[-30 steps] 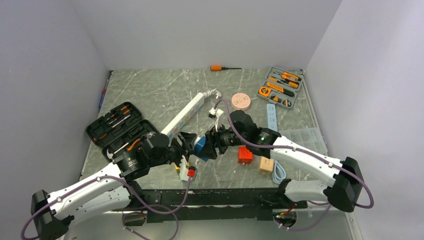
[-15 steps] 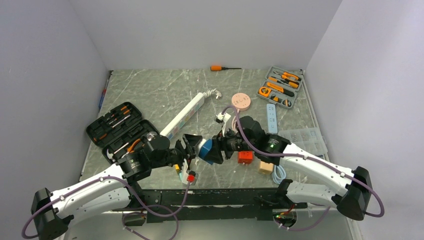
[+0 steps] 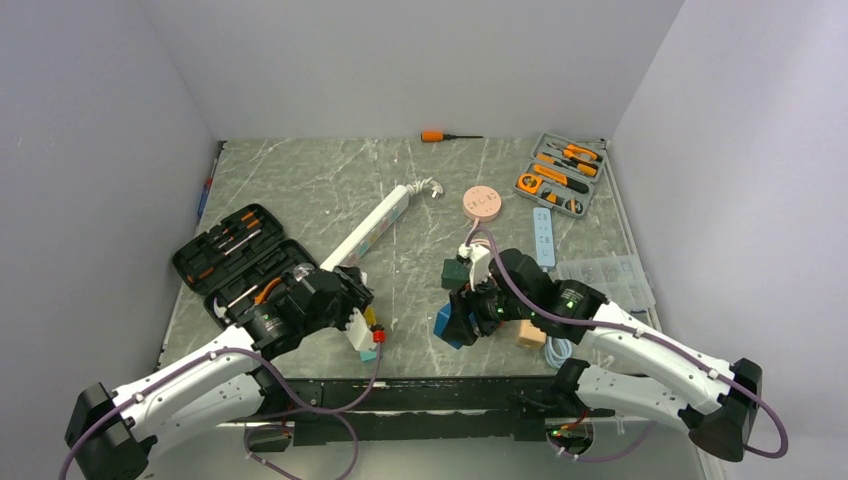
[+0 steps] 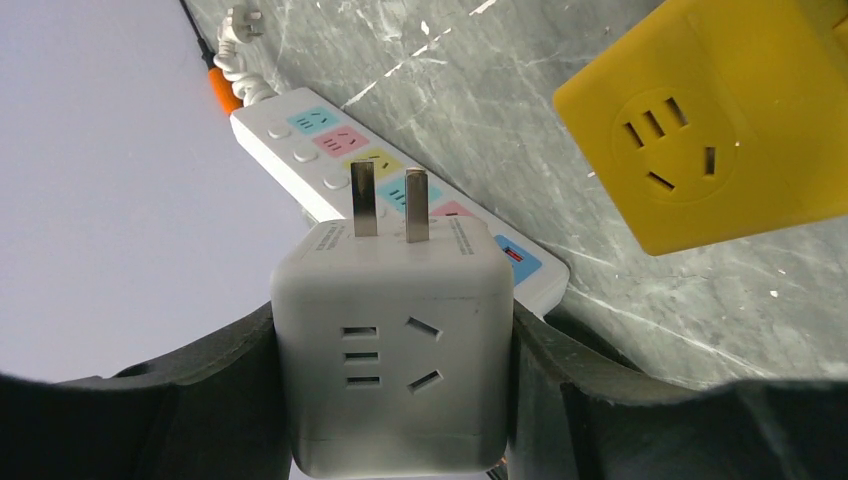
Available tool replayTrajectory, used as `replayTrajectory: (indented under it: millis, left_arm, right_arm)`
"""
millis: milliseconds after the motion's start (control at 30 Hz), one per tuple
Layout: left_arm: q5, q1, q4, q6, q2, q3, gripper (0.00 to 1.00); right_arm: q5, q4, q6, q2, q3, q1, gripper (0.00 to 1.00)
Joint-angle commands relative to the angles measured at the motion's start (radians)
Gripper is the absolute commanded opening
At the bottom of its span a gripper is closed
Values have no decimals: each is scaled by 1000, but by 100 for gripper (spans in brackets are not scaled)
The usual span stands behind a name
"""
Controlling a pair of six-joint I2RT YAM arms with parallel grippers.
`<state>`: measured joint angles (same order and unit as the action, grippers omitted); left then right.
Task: Pull the plug off the socket
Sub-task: Place the plug at the center of the board.
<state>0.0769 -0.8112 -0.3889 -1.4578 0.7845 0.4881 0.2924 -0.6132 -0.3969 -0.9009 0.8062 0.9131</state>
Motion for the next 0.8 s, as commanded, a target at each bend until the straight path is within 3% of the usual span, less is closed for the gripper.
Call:
replayTrajectory:
  millis: [0, 133, 567, 667, 767]
  left_arm:
    - [18, 8, 55, -8, 6, 30, 0]
    - [24, 8, 40, 43, 44, 75, 0]
    - [14, 10, -144, 333, 360, 396, 0]
    - [-9, 9, -185, 410, 434, 482, 0]
    - [-47, 11, -214, 474, 491, 550, 0]
  right_arm:
    - [-200, 14, -64, 6, -50, -1, 0]
    - [-397, 73, -77, -86, -65, -2, 0]
    - [-645, 341, -90, -490, -70, -9, 0]
    - [-708, 375, -136, -521, -105, -9, 17]
    - [-716, 413, -164, -525, -135, -11, 45]
